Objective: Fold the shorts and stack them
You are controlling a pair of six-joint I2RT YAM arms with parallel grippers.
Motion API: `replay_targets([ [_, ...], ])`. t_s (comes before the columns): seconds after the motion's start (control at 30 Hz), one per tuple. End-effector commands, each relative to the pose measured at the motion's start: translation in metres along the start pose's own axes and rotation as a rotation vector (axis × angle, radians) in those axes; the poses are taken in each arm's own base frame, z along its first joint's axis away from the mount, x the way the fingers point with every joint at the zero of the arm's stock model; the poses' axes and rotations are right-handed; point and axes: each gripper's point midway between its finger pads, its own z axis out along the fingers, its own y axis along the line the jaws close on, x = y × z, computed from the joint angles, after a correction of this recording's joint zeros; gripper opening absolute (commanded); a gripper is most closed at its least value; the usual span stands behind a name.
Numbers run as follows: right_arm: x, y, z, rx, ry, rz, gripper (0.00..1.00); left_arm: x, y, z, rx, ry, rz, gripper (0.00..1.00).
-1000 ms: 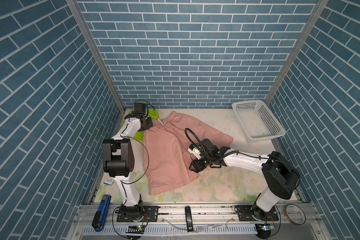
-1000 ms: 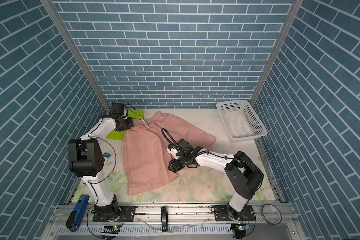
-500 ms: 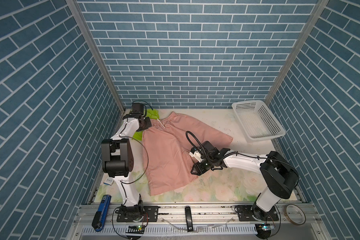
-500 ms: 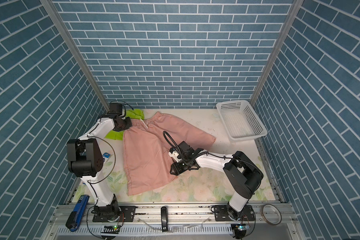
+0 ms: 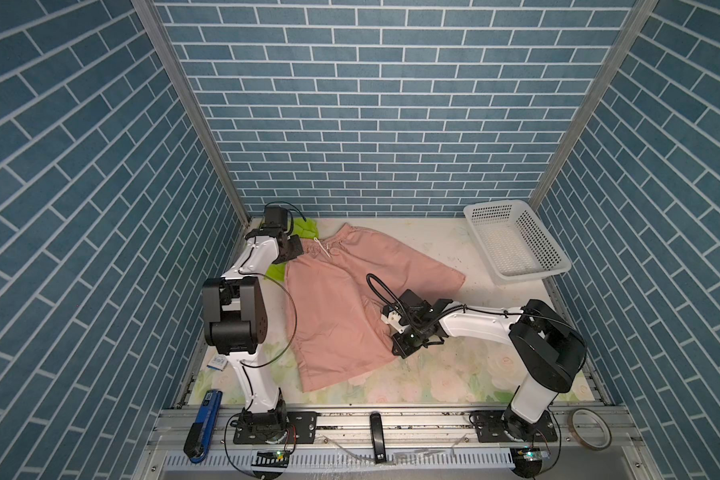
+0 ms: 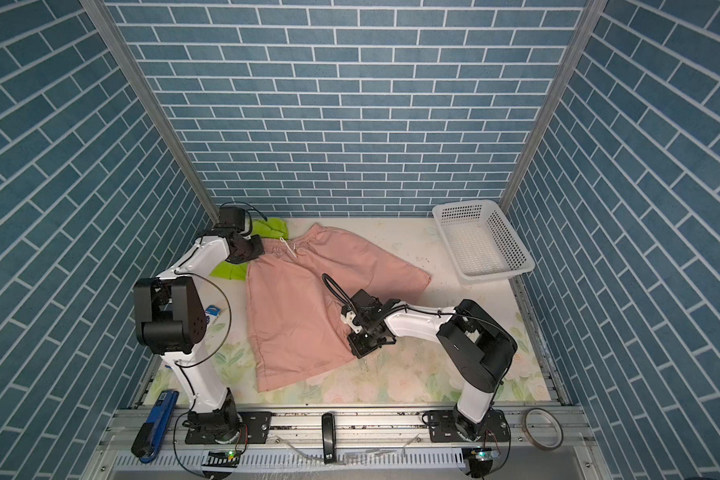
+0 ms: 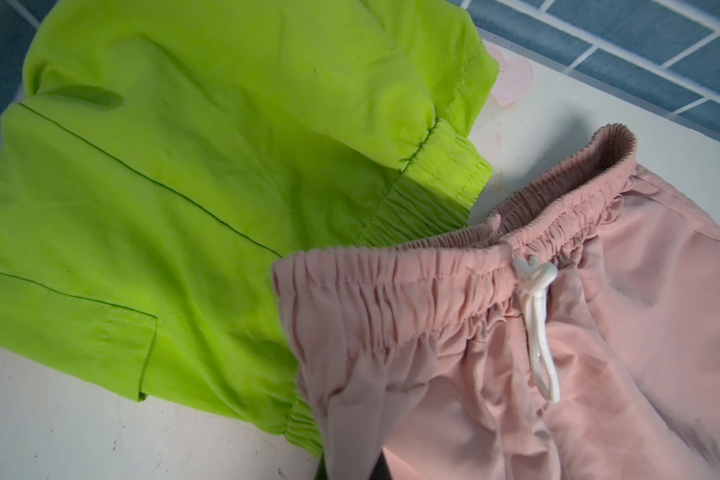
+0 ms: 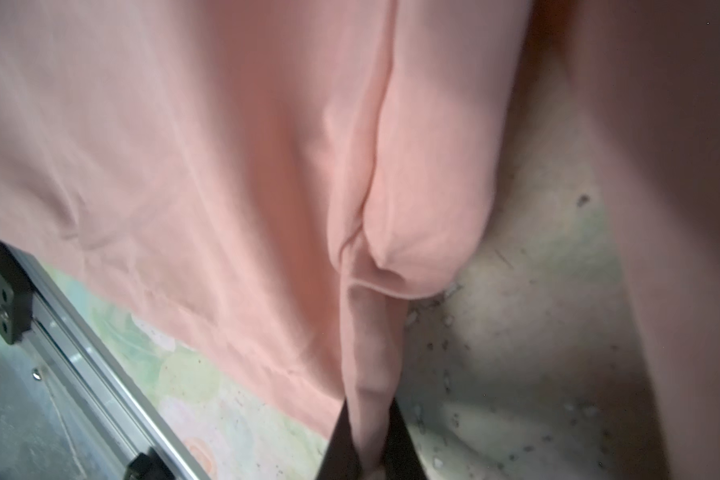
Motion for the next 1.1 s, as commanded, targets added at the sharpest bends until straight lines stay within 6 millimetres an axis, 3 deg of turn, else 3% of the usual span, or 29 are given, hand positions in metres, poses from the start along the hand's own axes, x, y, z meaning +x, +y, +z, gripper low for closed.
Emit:
replay_targets([
  [0.0, -0.011, -0.019, -0.012, 0.106, 0.002, 0.003, 0.0, -0.007, 0.003, -0.01, 0.004, -0.03, -0.015, 0.0],
  [0.27, -0.012, -0.113, -0.052, 0.233, 0.025, 0.243, 0.0, 0.004, 0.002, -0.014, 0.022, -0.013, -0.063, 0.0],
  [0.43, -0.024, -0.144, -0.07, 0.242, -0.018, 0.321, 0.0, 0.048, 0.009, -0.009, 0.033, 0.038, -0.131, 0.0],
  [0.5, -0.031, -0.143, -0.077, 0.219, -0.034, 0.313, 0.0, 0.072, 0.006, -0.01, 0.048, 0.083, -0.134, 0.0],
  [0.57, -0.032, -0.139, -0.086, 0.214, -0.04, 0.305, 0.13, 0.1, 0.003, -0.015, 0.039, 0.124, -0.104, 0.2],
  [0.63, -0.028, -0.135, -0.098, 0.221, -0.05, 0.299, 0.32, 0.125, 0.003, -0.024, 0.022, 0.159, -0.074, 0.74],
  [0.67, -0.026, -0.135, -0.104, 0.232, -0.061, 0.301, 0.36, 0.132, 0.005, -0.029, 0.016, 0.165, -0.068, 0.94],
  [0.7, -0.024, -0.134, -0.111, 0.243, -0.074, 0.301, 0.4, 0.136, 0.007, -0.037, 0.011, 0.162, -0.066, 1.0],
  [0.77, -0.022, -0.133, -0.124, 0.262, -0.105, 0.306, 0.44, 0.13, 0.014, -0.054, -0.027, 0.134, -0.039, 1.0],
  [0.87, -0.024, -0.128, -0.138, 0.264, -0.169, 0.3, 0.46, 0.095, 0.009, -0.084, -0.034, 0.034, 0.022, 1.0],
  [0.97, -0.029, -0.119, -0.14, 0.22, -0.235, 0.298, 0.48, 0.057, -0.025, -0.098, 0.052, -0.056, 0.136, 1.0],
  [1.07, -0.021, -0.105, -0.132, 0.153, -0.258, 0.324, 0.48, 0.031, -0.069, -0.09, 0.144, -0.097, 0.255, 1.0],
])
